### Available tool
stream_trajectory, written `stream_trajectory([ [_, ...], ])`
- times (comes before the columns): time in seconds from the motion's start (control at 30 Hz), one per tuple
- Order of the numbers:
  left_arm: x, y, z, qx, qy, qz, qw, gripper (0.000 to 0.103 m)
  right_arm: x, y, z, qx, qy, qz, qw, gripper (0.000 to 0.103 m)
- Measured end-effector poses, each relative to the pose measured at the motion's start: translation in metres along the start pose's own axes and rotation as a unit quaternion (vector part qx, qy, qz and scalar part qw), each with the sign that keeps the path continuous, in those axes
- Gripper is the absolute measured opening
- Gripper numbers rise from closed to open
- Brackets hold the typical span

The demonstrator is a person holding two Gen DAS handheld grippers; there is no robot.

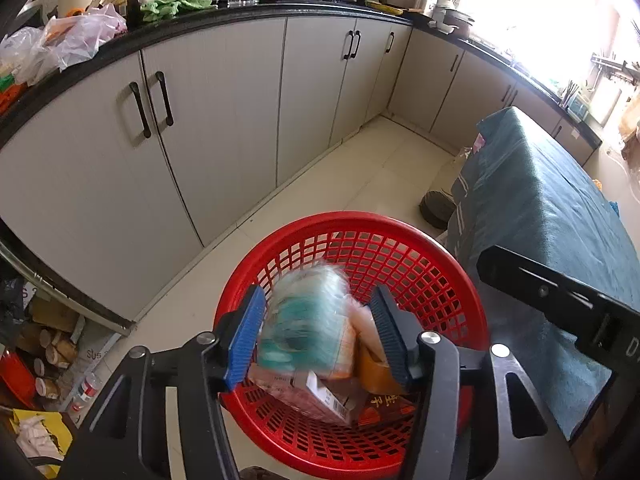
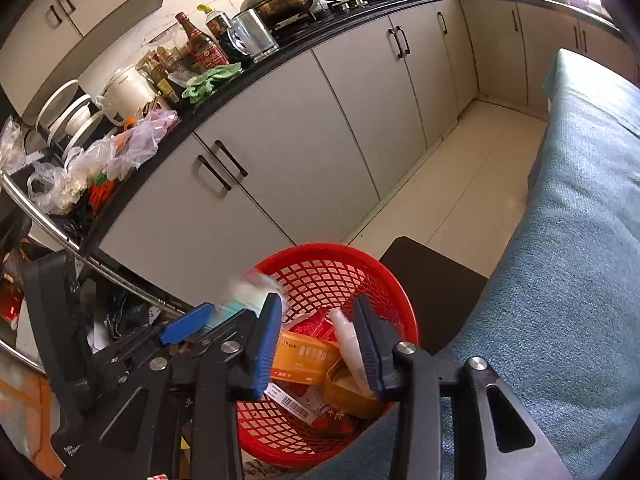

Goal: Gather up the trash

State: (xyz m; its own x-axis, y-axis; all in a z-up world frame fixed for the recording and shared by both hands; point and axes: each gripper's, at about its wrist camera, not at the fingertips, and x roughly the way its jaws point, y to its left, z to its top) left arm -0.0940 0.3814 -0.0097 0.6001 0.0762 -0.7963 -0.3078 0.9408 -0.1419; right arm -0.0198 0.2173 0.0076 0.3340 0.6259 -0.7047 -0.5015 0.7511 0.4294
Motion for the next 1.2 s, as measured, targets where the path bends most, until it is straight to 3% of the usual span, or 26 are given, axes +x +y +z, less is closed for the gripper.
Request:
stream_trajectory([
  [0.2,-0.010,0.002,-0.002,0.000,-0.005,0.001,1.0000,0.067,-0.001,0.002,0.000,0.001,-0.007,-0.003,1.000,0.044],
  [0.43,-0.033,0.004,-0.007,-0.003,-0.019,0.006,0.9998,0.069,-0.016,-0.001,-0.001,0.013,-0.042,-0.013,0.999,0.048],
  [0.7,-0.072,0.006,-0.018,-0.006,-0.062,0.029,0.9976,0.074,-0.039,-0.001,-0.016,0.021,-0.052,-0.026,0.998,0.050],
  [0.8,-0.087,0.004,-0.023,-0.003,-0.089,0.051,0.9948,0.078,-0.052,0.000,-0.021,0.020,-0.058,-0.029,0.998,0.056],
  [0.9,-0.105,0.000,-0.030,0.002,-0.128,0.077,0.9888,0.085,-0.068,0.004,-0.029,0.016,-0.067,-0.036,0.997,0.059],
  [1.03,-0.136,-0.004,-0.041,-0.002,-0.196,0.111,0.9742,0.096,-0.088,0.009,-0.043,0.007,-0.079,-0.046,0.996,0.062],
  [1.2,-0.180,-0.002,-0.053,-0.022,-0.274,0.150,0.9498,0.102,-0.111,0.017,-0.061,-0.005,-0.094,-0.056,0.994,0.063],
])
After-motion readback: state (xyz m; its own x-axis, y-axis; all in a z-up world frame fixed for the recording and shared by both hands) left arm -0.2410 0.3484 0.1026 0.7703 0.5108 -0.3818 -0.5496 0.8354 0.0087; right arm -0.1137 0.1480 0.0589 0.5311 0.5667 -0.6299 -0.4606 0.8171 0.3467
